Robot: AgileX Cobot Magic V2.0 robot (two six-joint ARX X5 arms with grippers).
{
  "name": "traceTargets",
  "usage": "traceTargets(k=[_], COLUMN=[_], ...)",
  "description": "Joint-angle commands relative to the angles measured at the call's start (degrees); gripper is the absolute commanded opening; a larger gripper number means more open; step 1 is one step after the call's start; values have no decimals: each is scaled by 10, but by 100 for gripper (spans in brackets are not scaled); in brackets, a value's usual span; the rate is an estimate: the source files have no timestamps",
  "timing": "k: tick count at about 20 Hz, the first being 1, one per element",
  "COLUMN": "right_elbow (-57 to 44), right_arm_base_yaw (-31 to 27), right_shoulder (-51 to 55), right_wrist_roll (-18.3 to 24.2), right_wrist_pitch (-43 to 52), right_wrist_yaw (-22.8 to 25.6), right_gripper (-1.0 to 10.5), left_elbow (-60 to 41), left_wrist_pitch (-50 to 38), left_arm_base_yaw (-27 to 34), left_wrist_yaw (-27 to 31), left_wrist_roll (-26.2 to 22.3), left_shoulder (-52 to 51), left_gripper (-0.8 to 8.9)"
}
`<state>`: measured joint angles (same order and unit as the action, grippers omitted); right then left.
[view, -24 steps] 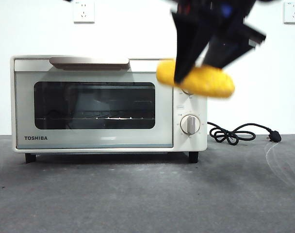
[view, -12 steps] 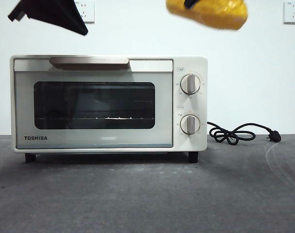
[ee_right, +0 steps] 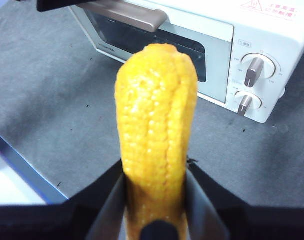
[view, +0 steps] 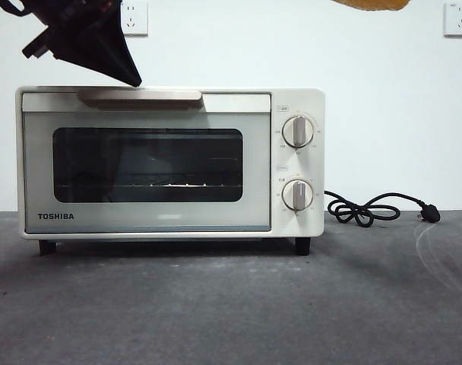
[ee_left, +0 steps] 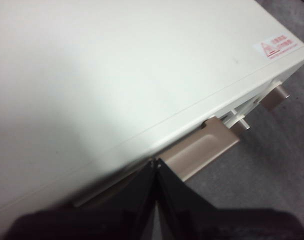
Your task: Take the corn from the table,put the corn in the oven
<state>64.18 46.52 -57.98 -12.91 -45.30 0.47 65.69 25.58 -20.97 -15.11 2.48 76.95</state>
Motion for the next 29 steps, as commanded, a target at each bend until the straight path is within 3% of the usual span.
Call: traceTargets(k=[1,10,19,29], right_elbow=[2,2,2,2], right_arm_base_yaw=[1,1,1,1], right_shoulder=[1,1,1,1], right_wrist_roll=[-6,-5,-5,-6], right_wrist_pitch=[2,3,3,4], right_wrist_yaw=[0,0,0,0], right_gripper=[-12,-12,-12,-12], left_elbow=[1,1,1,1], left_wrist_pitch=[-2,68,194,336], left_arm_base_yaw=[0,0,-1,-17], left_wrist_yaw=[2,-2,-3,-56], left_wrist_roll=[-18,-28,-29,-88], left_shoulder=[13,31,31,30], left_gripper=[-5,-5,-5,-5])
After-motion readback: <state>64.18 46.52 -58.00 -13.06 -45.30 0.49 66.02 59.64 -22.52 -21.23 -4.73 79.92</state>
